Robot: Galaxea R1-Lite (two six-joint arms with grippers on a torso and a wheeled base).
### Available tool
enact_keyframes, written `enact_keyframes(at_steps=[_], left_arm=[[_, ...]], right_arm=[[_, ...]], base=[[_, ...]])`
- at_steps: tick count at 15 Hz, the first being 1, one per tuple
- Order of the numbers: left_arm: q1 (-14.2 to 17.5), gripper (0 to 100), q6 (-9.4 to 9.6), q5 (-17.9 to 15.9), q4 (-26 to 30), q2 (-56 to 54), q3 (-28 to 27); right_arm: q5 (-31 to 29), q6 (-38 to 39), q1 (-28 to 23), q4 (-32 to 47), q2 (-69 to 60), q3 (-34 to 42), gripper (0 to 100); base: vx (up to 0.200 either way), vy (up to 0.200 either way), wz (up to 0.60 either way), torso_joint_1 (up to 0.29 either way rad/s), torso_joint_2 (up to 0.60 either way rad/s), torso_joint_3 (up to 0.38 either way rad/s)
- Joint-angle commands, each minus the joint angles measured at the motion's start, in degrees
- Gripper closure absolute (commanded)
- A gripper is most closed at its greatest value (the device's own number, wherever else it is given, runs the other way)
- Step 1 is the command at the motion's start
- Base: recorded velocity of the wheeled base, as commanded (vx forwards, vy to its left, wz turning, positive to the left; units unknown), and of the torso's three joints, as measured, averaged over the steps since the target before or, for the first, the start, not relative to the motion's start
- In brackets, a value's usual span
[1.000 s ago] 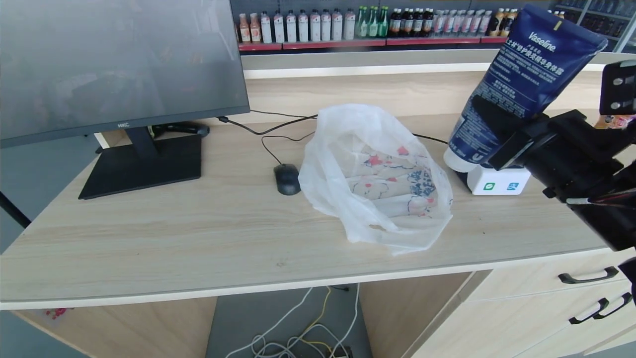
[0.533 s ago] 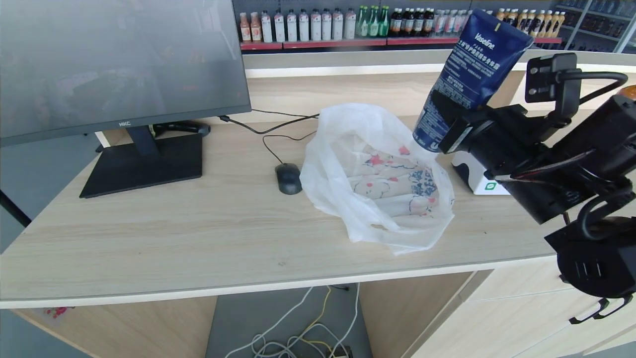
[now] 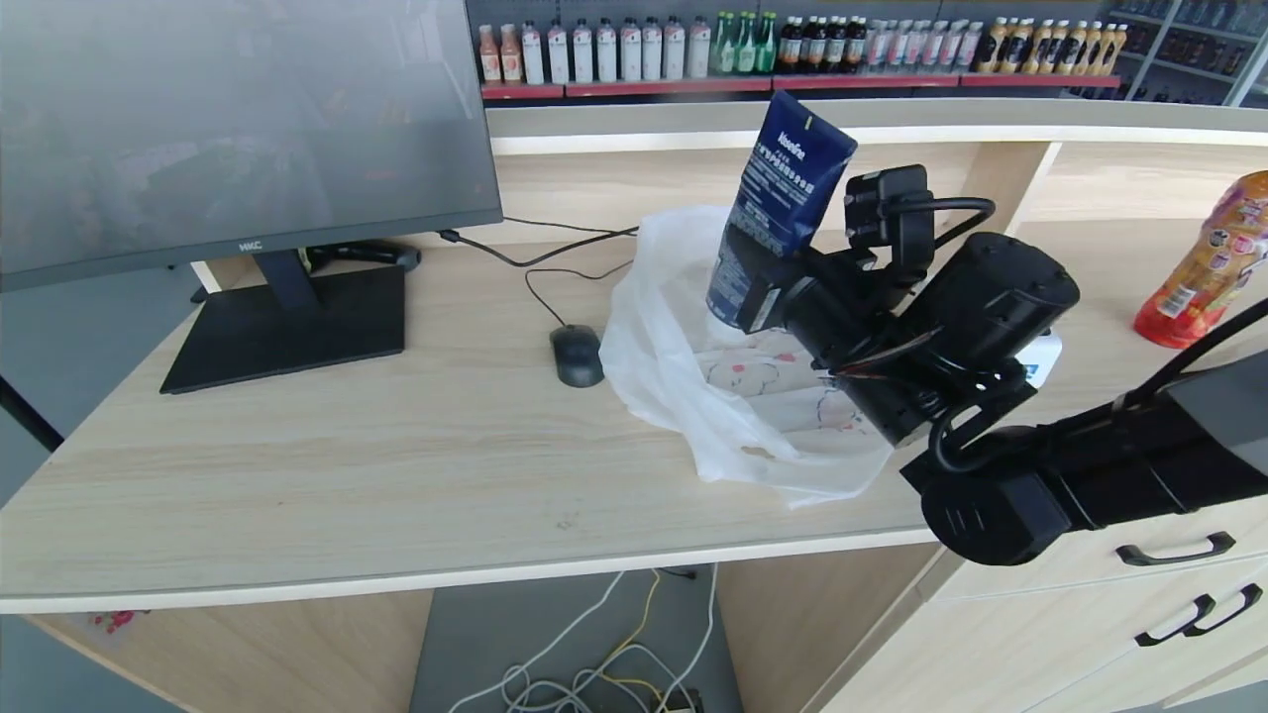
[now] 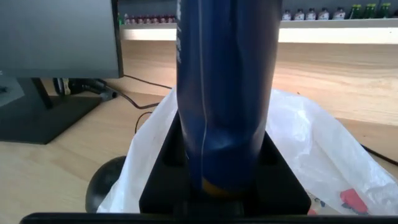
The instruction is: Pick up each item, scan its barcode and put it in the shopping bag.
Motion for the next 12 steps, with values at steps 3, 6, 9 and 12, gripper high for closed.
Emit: enact_keyframes(at_steps=[3, 6, 9, 12], left_arm=[[0.00, 0, -0.01, 0.00, 0.00, -0.02, 0.00], [0.00, 0, -0.01, 0.00, 0.00, -0.02, 0.00], [0.00, 0, -0.01, 0.00, 0.00, -0.02, 0.00], [0.00, 0, -0.01, 0.00, 0.00, -0.02, 0.00]], right_arm=[[-0.10, -0.13, -0.27, -0.08, 2.44, -0.63, 100], [-0.10, -0.21, -0.54, -0.08, 2.44, -0.19, 100], [-0.10, -0.21, -0.63, -0.08, 2.88, 0.77, 100], [-0.10, -0.30, -0.63, -0.08, 3.58, 0.77, 100]], base=[[0.000, 0.000, 0.00, 0.000, 0.00, 0.000], [0.000, 0.000, 0.00, 0.000, 0.00, 0.000], [0.000, 0.000, 0.00, 0.000, 0.00, 0.000], [0.000, 0.000, 0.00, 0.000, 0.00, 0.000]])
